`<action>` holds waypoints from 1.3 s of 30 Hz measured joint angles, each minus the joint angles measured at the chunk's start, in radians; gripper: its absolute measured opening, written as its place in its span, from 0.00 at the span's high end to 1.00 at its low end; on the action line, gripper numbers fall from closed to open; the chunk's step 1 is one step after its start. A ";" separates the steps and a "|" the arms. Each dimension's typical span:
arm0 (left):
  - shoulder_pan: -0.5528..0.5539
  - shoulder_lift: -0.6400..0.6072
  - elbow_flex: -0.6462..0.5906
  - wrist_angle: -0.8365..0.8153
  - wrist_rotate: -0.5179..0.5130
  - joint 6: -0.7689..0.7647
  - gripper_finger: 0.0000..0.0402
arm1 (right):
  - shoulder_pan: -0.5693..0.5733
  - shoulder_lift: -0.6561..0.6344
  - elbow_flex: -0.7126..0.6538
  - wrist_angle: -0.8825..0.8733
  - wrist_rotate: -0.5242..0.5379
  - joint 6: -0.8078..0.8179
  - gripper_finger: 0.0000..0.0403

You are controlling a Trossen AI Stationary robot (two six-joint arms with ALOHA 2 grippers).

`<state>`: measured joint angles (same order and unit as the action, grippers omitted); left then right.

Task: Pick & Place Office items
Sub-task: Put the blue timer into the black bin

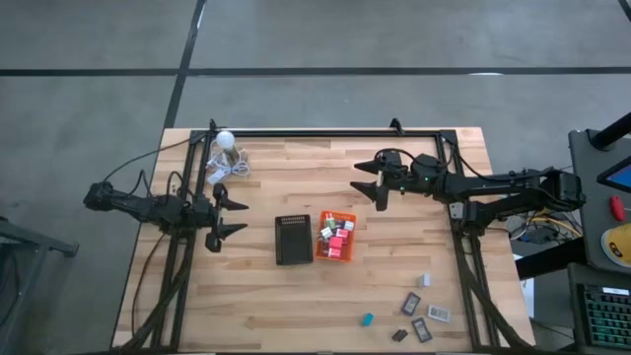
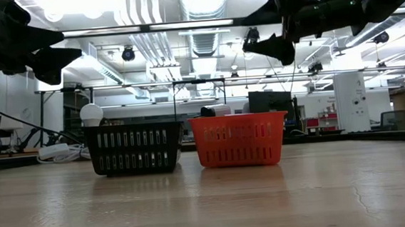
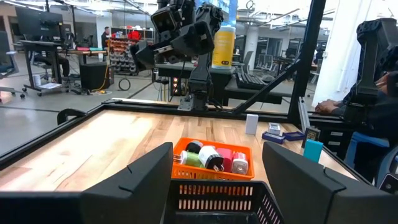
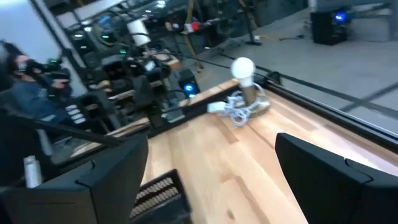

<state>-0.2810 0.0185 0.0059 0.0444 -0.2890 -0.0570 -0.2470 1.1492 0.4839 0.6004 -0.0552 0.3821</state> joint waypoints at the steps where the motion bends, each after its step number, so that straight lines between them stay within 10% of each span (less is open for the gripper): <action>1: 0.000 0.000 0.000 0.000 0.000 0.000 0.37 | 0.000 0.000 0.000 -0.010 0.009 0.001 0.14; 17: 0.000 0.000 0.000 0.000 0.000 0.000 0.37 | 0.137 -0.014 0.000 -0.029 0.054 -0.276 0.10; 39: 0.000 0.000 0.000 0.000 -0.001 0.000 0.37 | 0.394 -0.087 0.000 -0.339 0.228 -0.179 0.10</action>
<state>-0.2813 0.0181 0.0055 0.0444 -0.2897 -0.0570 0.1470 1.0619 0.4839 0.2611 0.1725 0.2028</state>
